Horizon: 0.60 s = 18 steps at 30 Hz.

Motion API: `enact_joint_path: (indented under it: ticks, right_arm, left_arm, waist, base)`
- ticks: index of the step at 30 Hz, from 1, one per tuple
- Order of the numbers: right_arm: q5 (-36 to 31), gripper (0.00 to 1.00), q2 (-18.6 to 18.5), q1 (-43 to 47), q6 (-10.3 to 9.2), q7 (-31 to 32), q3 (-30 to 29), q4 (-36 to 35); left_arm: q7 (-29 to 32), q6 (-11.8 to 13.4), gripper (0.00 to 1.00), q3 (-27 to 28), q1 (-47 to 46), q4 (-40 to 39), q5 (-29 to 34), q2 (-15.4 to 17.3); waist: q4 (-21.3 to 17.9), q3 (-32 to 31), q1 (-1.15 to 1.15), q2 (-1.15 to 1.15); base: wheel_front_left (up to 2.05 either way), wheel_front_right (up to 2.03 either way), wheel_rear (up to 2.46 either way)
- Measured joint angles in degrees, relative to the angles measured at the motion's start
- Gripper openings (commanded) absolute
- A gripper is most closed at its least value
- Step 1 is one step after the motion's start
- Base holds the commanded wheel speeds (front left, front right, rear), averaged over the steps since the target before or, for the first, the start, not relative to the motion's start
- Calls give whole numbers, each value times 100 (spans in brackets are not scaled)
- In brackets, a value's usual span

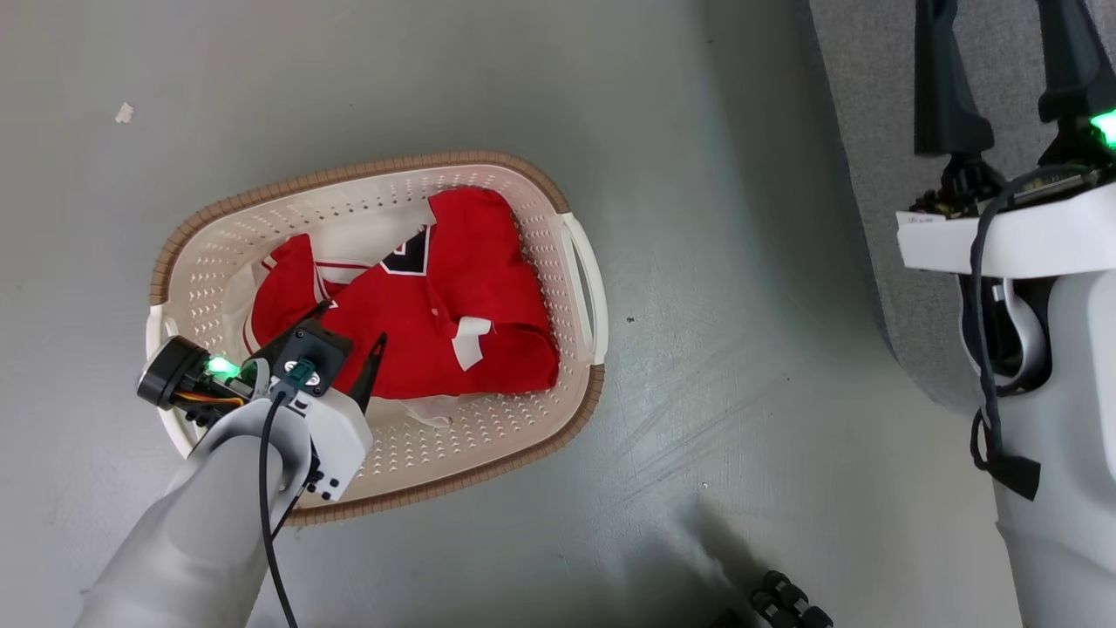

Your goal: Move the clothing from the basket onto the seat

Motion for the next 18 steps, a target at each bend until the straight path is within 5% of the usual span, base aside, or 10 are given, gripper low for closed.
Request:
enact_joint_path:
  ticks: [18]
  right_arm:
    - [250,100,-7,-681,0,-1,12,225]
  left_arm:
    - [31,-102,100,-179,-506,411,97,-34]
  waist:
    - [-199,531,0,0]
  base:
    - [0,0,0]
